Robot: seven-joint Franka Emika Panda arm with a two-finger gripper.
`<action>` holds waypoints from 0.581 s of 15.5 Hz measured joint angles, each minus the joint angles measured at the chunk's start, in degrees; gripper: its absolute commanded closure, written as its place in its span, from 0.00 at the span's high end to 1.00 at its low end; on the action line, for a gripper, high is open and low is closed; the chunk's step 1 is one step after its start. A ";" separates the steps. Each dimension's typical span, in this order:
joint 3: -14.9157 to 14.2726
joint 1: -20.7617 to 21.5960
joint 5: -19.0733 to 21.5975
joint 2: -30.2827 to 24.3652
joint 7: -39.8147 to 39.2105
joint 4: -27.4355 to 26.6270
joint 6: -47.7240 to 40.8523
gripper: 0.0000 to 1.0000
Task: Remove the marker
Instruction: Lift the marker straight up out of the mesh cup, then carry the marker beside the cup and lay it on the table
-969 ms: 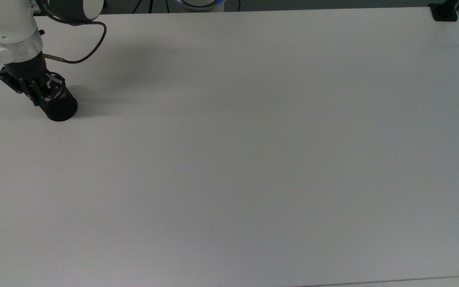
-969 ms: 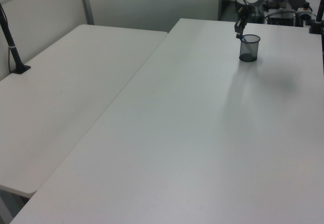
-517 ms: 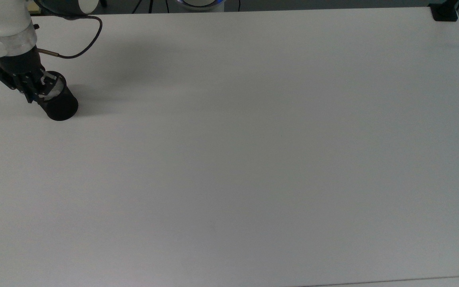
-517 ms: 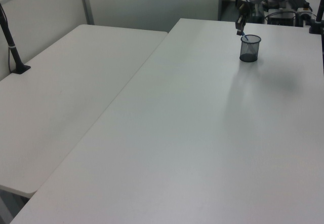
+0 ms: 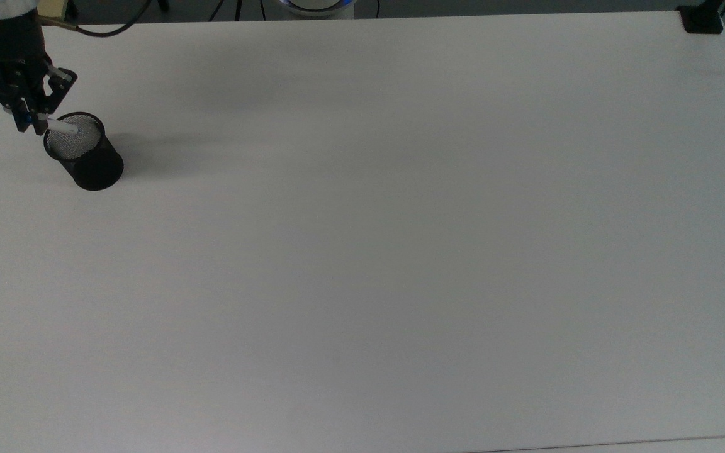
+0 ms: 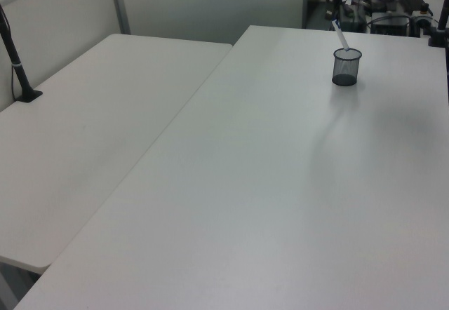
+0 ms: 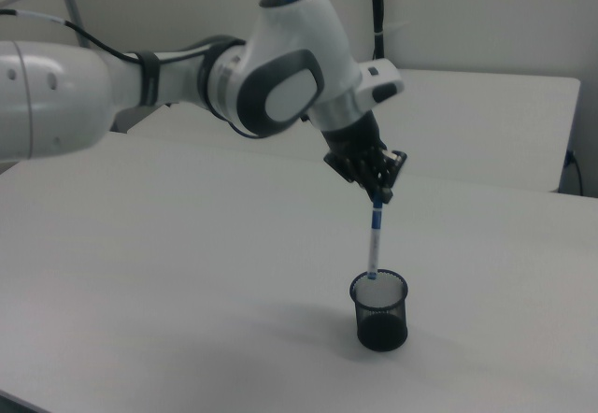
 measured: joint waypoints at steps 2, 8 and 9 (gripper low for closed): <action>0.34 0.99 0.01 -0.99 0.00 -0.06 -2.64 0.15; 0.66 6.98 0.01 -0.58 0.00 -0.88 -13.39 0.15; 0.66 7.37 0.01 -0.44 0.00 -1.14 -14.48 0.15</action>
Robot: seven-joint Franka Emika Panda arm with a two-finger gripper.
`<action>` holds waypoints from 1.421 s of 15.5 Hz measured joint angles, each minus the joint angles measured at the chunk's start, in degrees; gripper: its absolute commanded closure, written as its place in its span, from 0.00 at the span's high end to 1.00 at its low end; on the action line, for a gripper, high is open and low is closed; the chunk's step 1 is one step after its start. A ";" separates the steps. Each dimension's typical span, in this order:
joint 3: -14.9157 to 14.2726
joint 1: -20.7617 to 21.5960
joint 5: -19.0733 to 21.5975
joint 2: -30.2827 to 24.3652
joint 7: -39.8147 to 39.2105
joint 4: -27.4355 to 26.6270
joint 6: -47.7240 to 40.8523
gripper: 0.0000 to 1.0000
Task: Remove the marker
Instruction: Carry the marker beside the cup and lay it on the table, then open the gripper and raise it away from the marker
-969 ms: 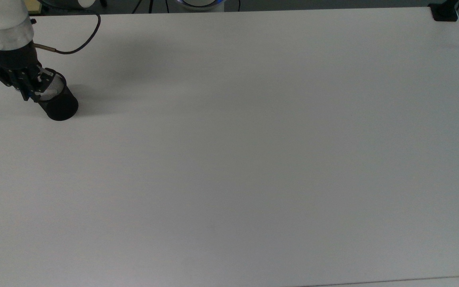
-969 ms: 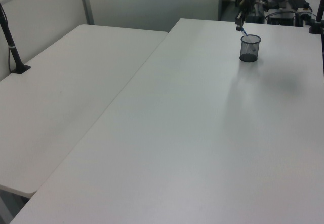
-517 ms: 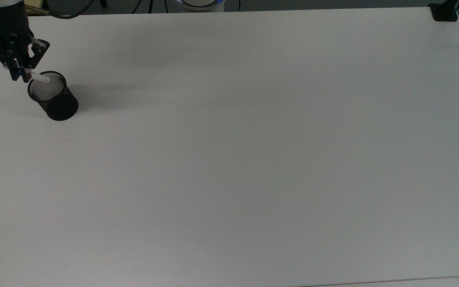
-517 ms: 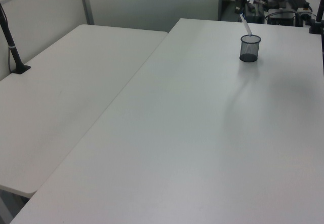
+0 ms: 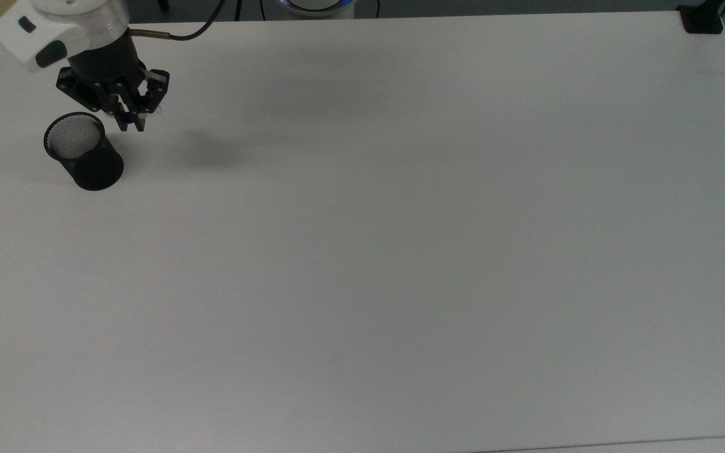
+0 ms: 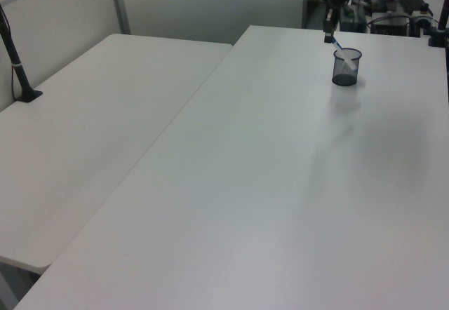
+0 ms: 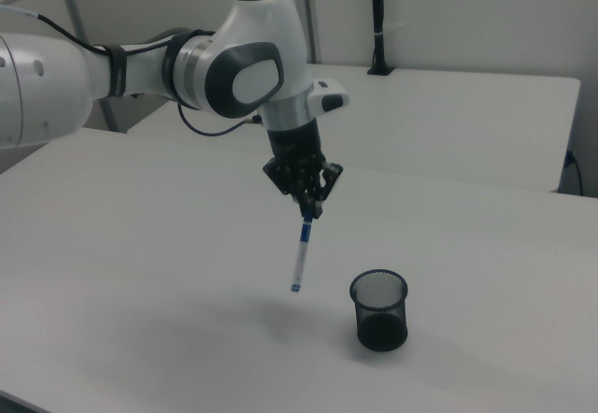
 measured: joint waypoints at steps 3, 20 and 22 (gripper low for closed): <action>0.01 0.53 0.00 0.95 0.00 -1.76 -0.84 0.15; 0.16 8.80 0.03 7.83 8.95 1.26 2.06 1.00; 0.20 12.85 0.03 5.01 12.86 2.19 1.26 1.00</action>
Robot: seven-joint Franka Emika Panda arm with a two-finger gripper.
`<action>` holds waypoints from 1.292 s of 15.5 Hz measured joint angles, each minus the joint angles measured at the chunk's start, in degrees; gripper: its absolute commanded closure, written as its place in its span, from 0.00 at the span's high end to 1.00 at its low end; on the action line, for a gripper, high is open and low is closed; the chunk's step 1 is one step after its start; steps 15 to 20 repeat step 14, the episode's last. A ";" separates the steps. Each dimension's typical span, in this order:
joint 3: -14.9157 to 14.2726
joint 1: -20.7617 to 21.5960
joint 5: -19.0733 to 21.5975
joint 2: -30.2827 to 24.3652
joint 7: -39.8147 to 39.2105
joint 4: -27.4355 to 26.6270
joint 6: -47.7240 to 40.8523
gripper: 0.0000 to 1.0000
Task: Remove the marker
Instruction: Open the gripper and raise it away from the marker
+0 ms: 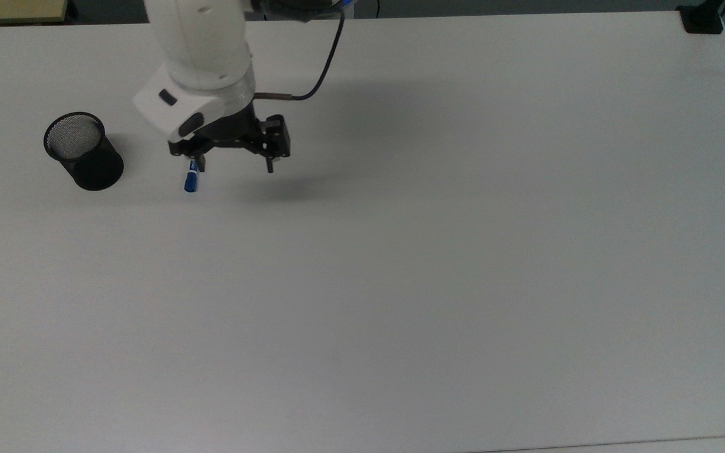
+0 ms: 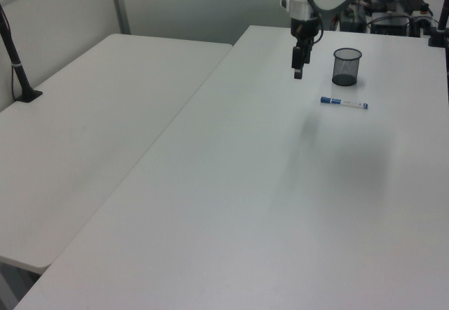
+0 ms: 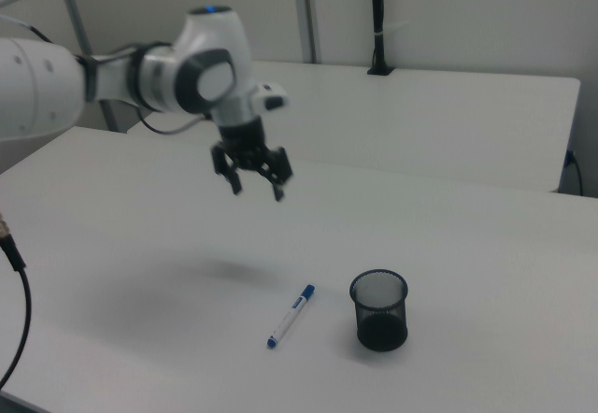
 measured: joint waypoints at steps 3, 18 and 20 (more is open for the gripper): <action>0.03 3.91 0.00 -4.47 2.89 0.44 -6.26 1.00; -0.11 9.63 0.00 -14.32 16.11 0.95 -18.56 1.00; -0.11 9.63 0.00 -14.32 16.11 0.95 -18.56 1.00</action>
